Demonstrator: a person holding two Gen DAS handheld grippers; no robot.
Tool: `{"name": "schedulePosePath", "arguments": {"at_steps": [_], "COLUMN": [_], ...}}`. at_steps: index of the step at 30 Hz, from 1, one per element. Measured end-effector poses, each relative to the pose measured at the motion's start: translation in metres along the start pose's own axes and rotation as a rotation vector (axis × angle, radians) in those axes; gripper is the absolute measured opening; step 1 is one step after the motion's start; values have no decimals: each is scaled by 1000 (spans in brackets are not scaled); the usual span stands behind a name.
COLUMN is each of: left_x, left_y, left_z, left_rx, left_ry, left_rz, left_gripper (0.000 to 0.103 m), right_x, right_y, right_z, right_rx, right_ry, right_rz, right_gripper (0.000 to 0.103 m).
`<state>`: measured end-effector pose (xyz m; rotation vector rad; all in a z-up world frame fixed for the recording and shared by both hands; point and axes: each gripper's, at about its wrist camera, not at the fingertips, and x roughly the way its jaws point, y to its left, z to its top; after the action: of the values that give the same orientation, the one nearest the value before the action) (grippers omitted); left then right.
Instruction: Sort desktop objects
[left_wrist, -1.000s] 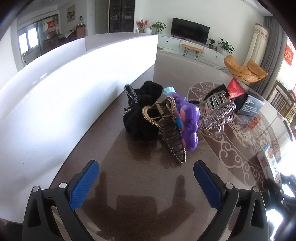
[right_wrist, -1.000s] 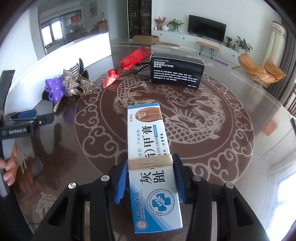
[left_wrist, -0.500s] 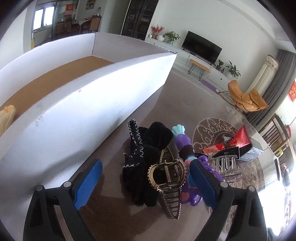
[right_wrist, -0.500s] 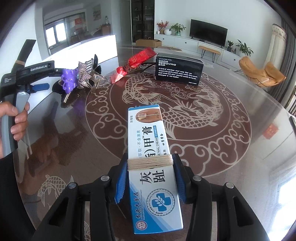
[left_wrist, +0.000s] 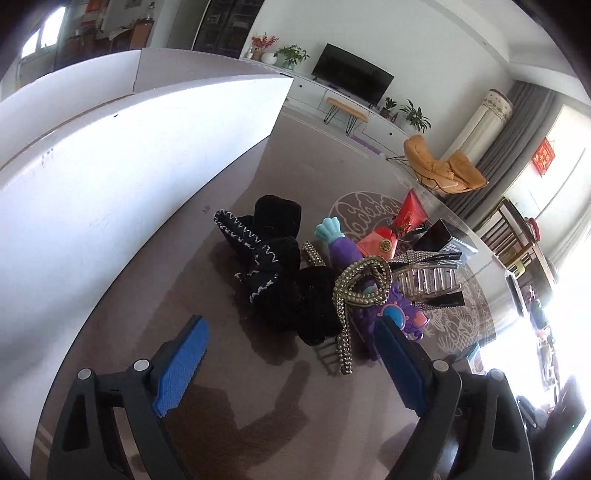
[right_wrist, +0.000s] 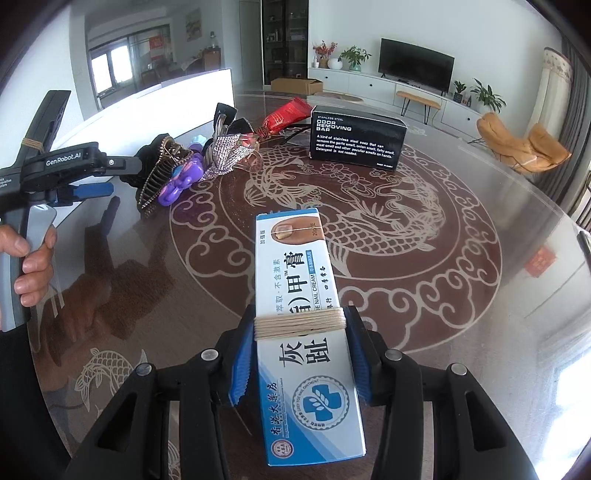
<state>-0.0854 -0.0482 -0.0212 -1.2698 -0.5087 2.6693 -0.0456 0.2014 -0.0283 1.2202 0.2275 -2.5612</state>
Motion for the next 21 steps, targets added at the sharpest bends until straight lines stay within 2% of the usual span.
{"name": "schedulePosePath", "arguments": {"at_steps": [3,5,9,13,16,21], "left_x": [9,18,31,10,-7,29], "left_y": [-30,-41,-18,11,13,16], "left_z": [0,1,18,27,32,55], "left_rx": [135,164,41,-57,-45,-97], "left_ry": [31,38,53,15,-50,6], "left_rz": [-11,-5,-38,-72,-5,78], "left_gripper": [90,90,89,87,88,87], "right_x": [0,0,0,0,0,1], "right_y": [0,0,0,0,0,0], "right_z": [0,0,0,0,0,0], "right_rx": [0,0,0,0,0,0], "right_ry": [0,0,0,0,0,0], "right_rz": [-1,0,-1,-1,-1,-1], "right_gripper": [46,46,46,46,46,46]}}
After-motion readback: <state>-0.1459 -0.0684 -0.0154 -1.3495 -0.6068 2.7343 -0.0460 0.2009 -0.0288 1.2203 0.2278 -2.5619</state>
